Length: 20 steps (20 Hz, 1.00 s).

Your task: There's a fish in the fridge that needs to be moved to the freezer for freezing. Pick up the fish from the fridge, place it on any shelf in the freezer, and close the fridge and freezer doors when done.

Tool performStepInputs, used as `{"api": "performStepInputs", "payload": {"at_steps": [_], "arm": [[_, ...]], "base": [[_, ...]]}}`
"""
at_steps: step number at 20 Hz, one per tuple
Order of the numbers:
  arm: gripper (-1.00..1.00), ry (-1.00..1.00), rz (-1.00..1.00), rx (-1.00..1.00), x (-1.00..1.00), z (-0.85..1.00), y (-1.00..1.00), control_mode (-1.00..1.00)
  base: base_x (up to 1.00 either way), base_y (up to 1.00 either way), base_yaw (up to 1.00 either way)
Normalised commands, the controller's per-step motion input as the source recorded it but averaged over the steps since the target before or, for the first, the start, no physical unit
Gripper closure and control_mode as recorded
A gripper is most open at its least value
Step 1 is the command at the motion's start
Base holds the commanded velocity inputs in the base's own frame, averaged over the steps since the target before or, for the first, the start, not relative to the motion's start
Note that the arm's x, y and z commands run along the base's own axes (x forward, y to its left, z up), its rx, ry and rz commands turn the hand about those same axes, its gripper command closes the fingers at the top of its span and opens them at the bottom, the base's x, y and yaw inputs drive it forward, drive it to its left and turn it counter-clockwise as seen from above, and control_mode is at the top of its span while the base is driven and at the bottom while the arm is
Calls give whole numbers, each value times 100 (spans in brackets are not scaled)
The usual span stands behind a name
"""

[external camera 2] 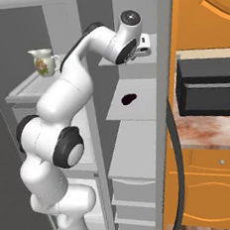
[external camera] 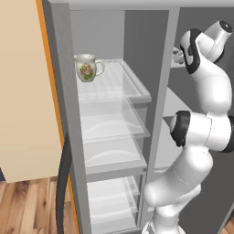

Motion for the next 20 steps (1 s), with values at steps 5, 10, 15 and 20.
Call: {"api": "performStepInputs", "payload": {"at_steps": [5,10,15,20], "arm": [[100,0,0,0,46,-6,0,-100],[100,1,2,0,43,-2,-8,-100],[100,0,3,0,24,-26,-3,-100],[-100,0,1,0,16,-22,0,-100]], "base": [[0,0,0],[0,0,0],[0,0,0],[0,0,0]]}}
